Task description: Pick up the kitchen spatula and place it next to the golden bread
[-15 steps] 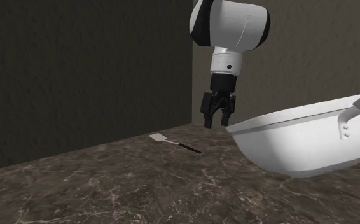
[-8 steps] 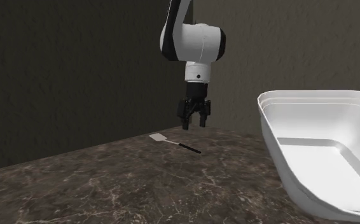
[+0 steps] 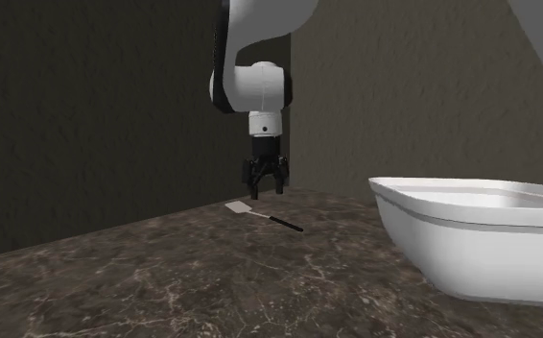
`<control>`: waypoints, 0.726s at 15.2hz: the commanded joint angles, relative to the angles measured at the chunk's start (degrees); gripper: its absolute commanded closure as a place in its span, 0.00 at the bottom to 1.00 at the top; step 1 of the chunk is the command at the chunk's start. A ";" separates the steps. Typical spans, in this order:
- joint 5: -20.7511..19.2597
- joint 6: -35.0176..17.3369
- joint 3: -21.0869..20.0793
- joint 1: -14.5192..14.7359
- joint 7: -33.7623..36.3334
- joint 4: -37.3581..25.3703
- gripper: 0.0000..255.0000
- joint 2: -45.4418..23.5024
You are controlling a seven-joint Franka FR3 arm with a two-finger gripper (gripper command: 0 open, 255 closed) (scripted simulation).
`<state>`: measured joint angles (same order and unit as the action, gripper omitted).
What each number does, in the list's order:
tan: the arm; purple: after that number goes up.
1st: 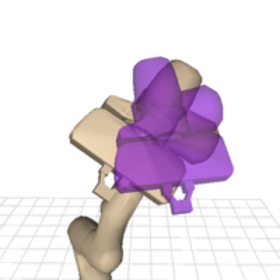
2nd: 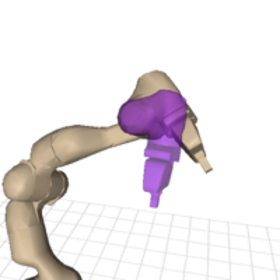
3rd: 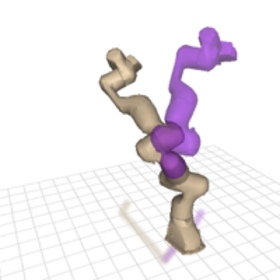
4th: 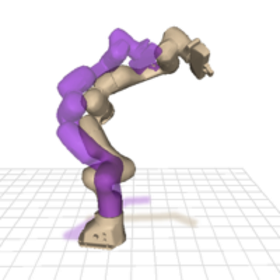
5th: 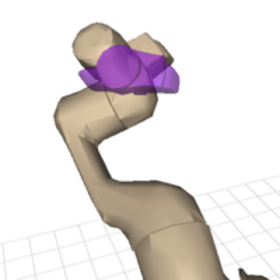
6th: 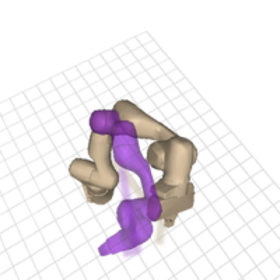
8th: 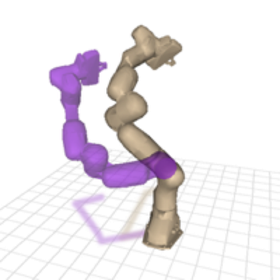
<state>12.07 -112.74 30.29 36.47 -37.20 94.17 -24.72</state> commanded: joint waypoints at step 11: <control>2.02 -2.70 -1.63 -0.97 0.22 -3.36 0.00 -7.19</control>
<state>14.05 -115.20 28.70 35.45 -37.00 90.63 -31.86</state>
